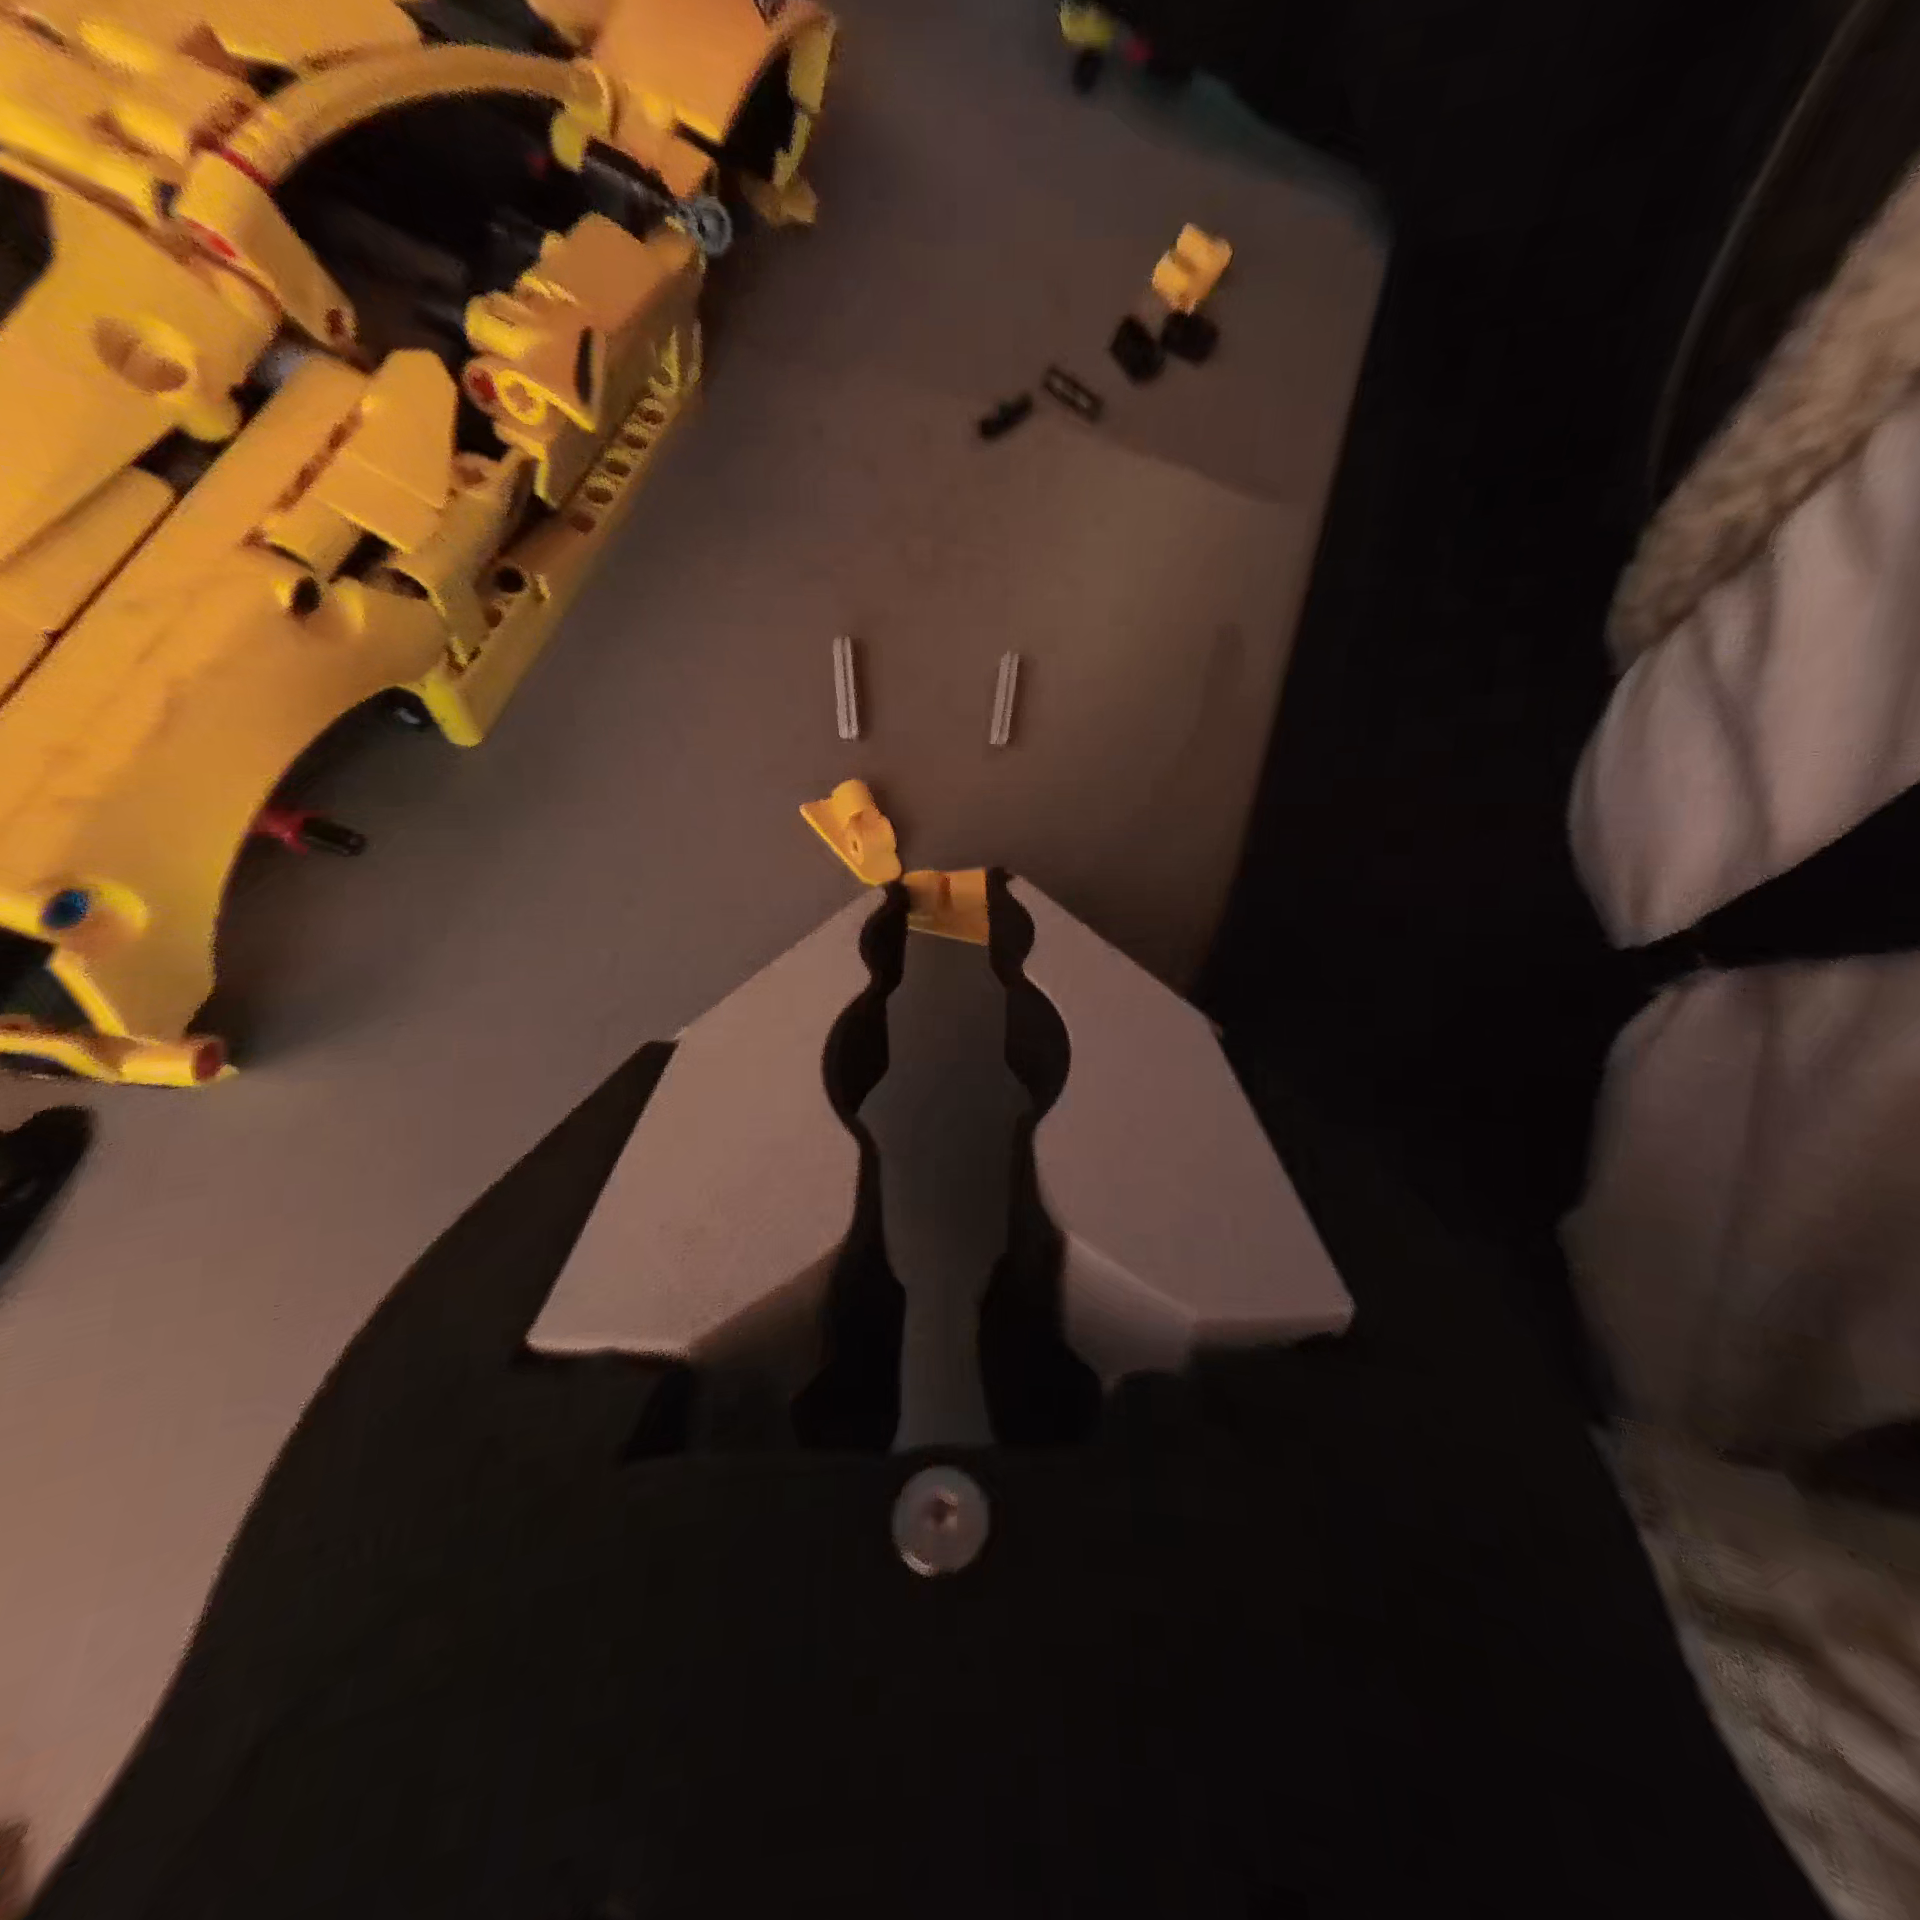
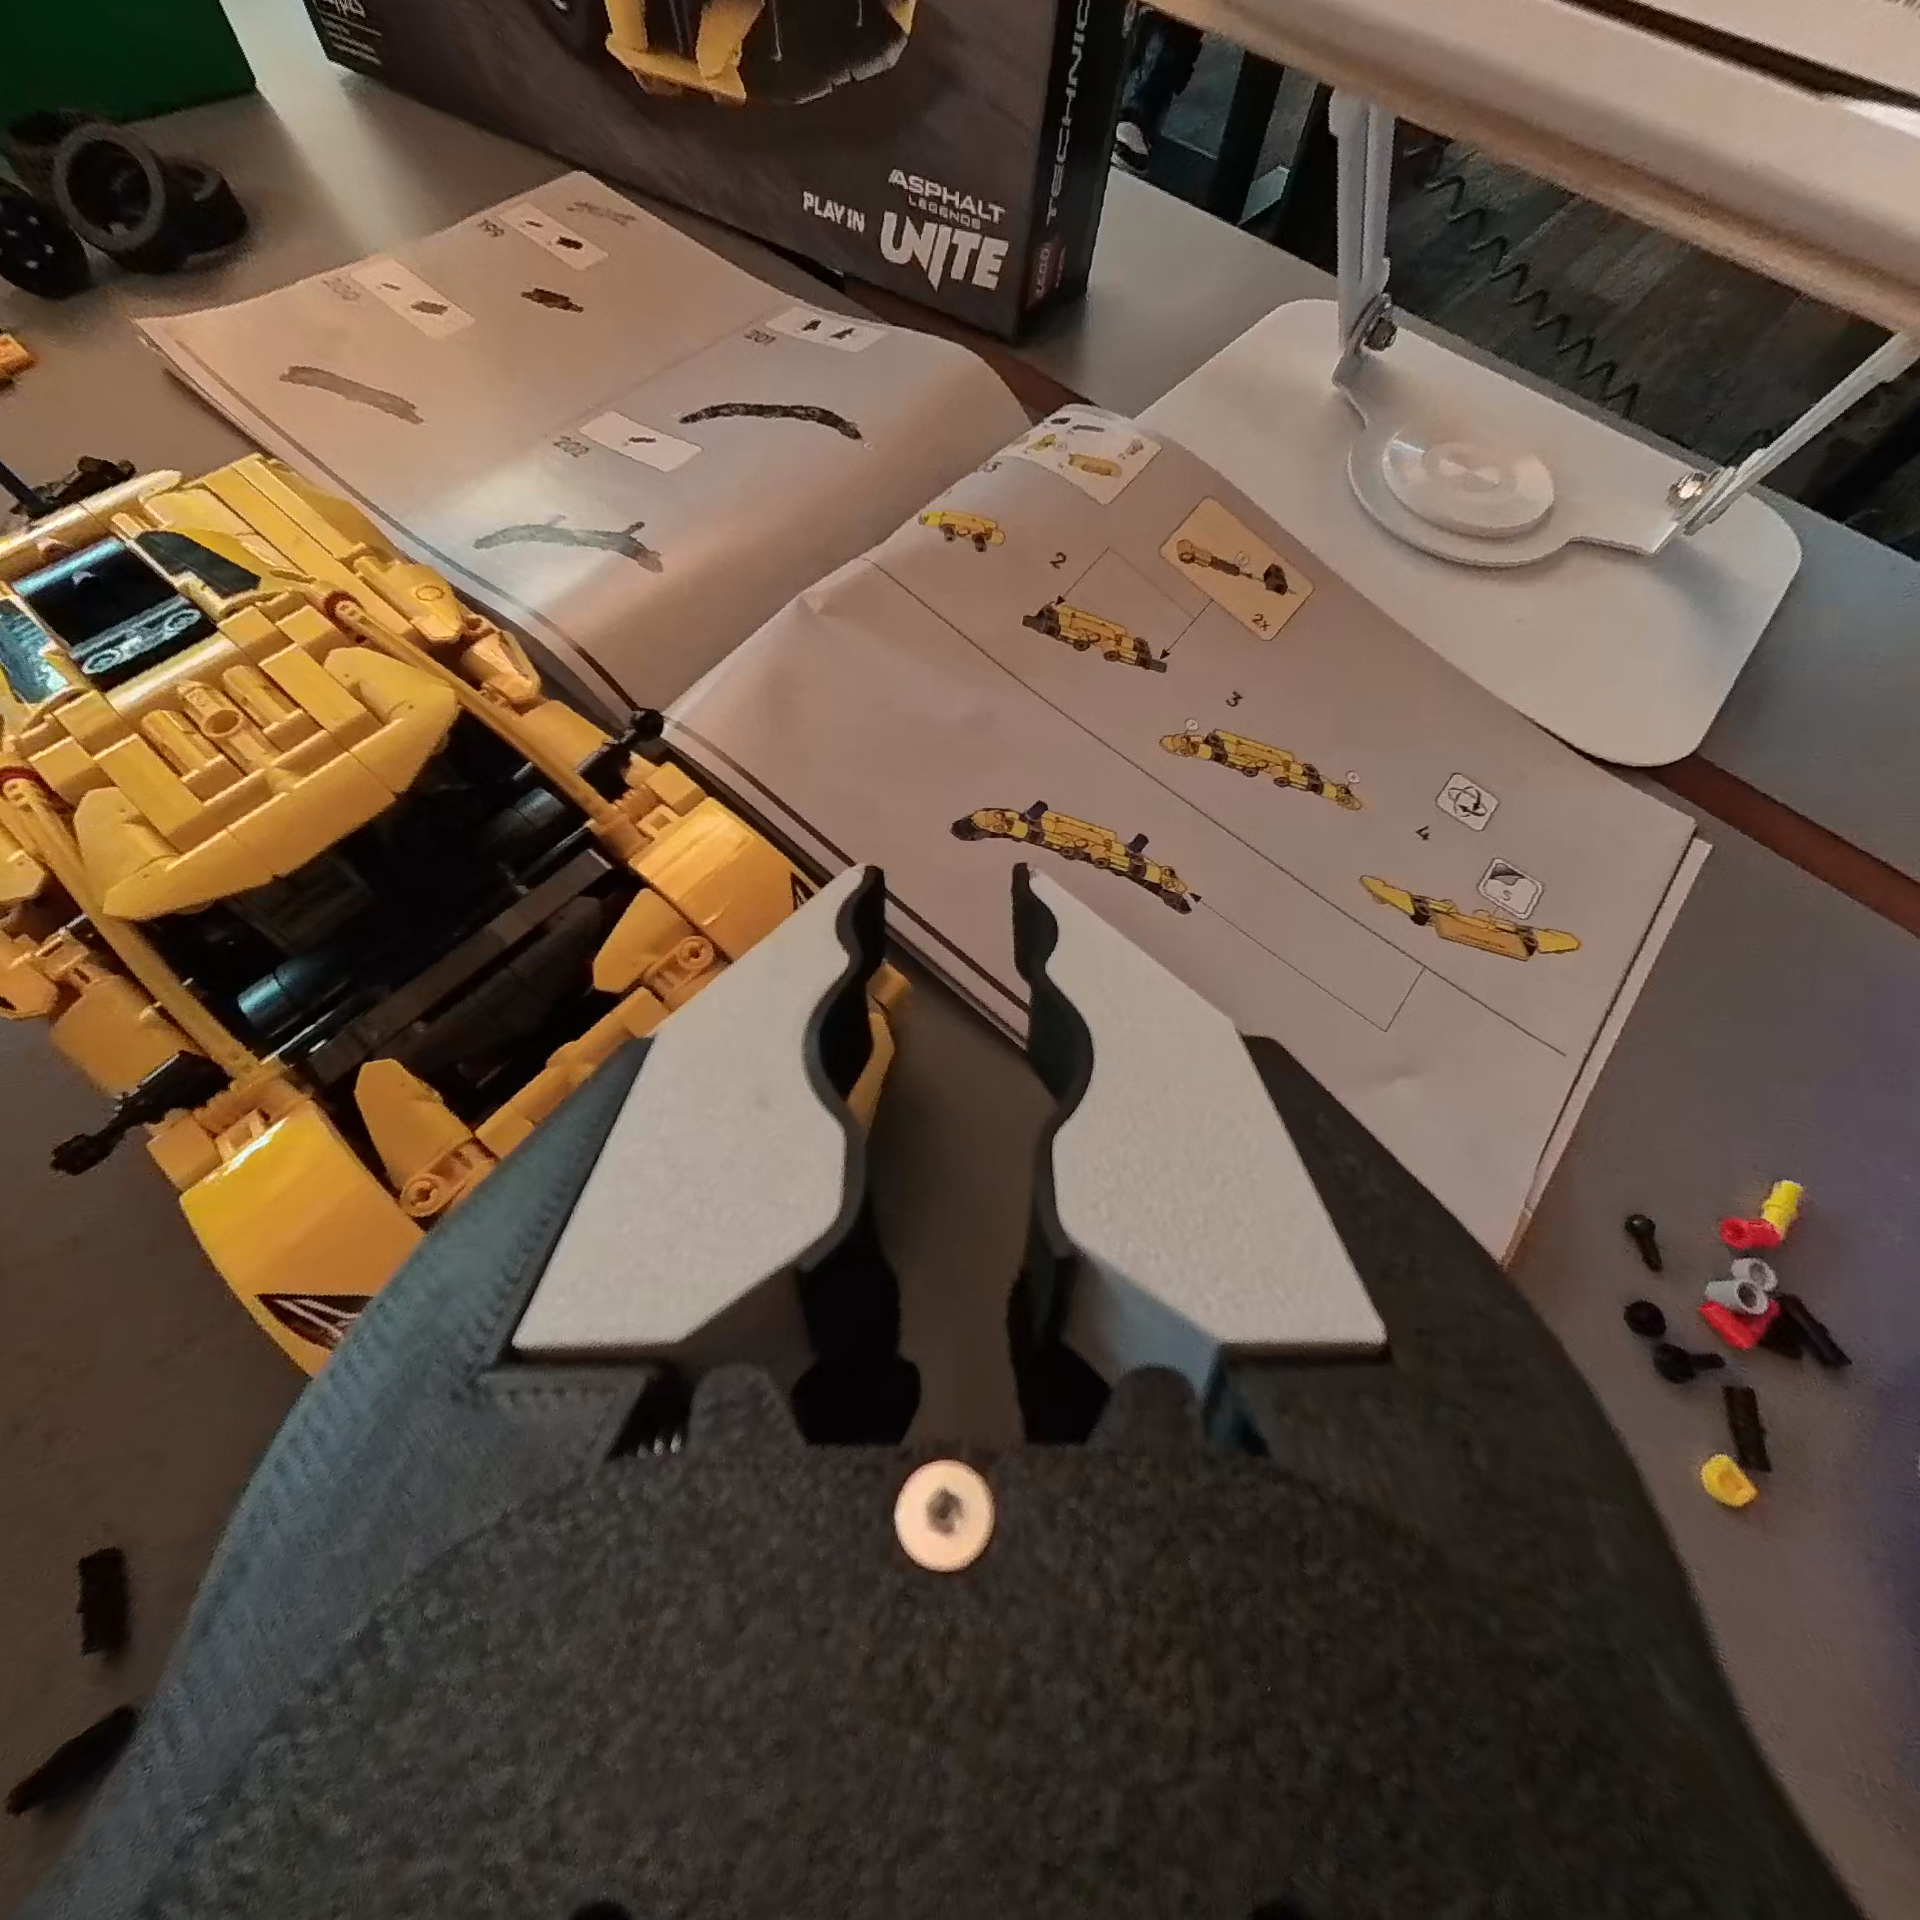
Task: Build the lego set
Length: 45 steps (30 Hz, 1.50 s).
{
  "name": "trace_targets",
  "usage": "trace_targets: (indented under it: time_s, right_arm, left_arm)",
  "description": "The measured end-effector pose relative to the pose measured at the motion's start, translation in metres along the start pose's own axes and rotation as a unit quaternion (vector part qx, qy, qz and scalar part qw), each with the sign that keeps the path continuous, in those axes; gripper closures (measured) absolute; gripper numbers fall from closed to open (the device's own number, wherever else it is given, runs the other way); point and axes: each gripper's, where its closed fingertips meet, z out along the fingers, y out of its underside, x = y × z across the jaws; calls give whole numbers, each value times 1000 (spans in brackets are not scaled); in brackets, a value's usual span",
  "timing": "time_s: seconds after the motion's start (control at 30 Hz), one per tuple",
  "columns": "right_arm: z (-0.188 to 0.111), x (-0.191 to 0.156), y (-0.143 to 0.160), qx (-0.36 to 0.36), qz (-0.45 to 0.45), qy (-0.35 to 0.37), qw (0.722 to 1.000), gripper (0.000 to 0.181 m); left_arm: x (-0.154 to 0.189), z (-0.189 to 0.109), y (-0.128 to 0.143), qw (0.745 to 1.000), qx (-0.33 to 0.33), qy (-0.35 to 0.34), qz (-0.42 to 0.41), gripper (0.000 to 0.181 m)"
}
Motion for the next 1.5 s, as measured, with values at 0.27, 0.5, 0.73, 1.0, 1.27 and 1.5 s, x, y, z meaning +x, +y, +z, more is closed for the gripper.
trace_targets:
  time_s: [0.27,0.5,0.73,1.0,1.27,1.5]
  right_arm:
    - [3,-2,5,-10,-4,-4,1000,157]
    - [2,0,6,-12,-5,0,1000,157]
    - [3,2,8,-13,0,-2,1000,157]
    - [5,1,10,-18,-3,-1,1000,157]
    - [6,0,11,-22,-8,0,1000,157]
    - [5,0,11,-20,-2,-5,1000,157]
  left_arm:
    - [9,16,0,999,-22,-10,41,166]
    - [-9,-20,-13,996,67,-3,-65,155]
    - [-126,-162,40,943,96,-293,-128,154]
    - [-144,-252,133,903,-19,-387,-184,153]
    - [-174,-258,160,898,-66,-406,-157,152]
    - [-197,-253,173,911,-74,-365,-176,151]
